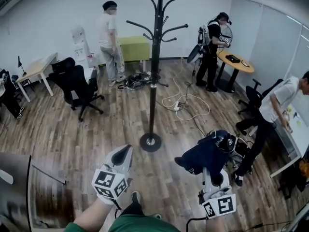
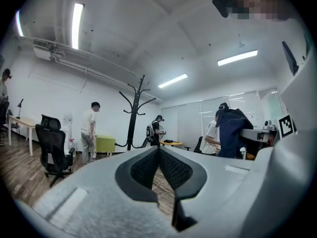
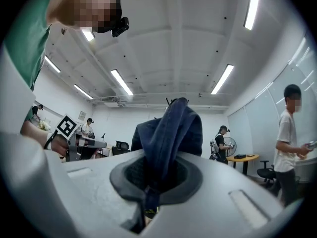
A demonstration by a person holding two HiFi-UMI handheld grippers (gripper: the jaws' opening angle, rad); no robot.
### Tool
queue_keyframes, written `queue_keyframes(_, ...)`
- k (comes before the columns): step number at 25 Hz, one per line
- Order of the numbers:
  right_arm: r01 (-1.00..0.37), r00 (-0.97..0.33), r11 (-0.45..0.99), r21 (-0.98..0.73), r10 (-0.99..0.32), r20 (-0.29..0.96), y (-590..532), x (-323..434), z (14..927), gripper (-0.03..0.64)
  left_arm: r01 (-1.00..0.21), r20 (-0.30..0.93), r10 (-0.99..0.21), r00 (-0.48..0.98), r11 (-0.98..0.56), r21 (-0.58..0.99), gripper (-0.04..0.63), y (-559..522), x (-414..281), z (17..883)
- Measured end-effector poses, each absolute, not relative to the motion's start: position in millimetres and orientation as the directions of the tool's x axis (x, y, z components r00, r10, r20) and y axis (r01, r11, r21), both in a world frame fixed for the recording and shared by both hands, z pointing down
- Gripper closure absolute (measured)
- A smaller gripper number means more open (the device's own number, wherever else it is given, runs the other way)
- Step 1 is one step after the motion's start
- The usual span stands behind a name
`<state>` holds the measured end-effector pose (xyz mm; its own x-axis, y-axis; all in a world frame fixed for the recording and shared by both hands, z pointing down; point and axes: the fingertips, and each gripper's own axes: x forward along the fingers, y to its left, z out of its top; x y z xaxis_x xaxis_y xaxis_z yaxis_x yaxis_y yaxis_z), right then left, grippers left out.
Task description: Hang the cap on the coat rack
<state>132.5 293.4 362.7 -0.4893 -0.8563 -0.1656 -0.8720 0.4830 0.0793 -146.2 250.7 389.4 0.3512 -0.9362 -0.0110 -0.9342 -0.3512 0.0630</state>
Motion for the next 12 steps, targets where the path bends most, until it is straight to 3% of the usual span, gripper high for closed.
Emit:
queue_keyframes(6,-0.890,-0.455,0.451,0.066,-0.876,-0.162,270.5,137.9,370.9,0.606,-0.930,-0.033,-0.929,0.368,-0.368,-0.013,0.581,224.5,-142.7,388.2)
queue_keyframes(12,-0.906,-0.422,0.409,0.110,-0.897,-0.133,234.3,134.8,363.7,0.606,-0.910,-0.052,-0.910,0.411,-0.413,0.031,0.581,168.3,-141.0,392.5)
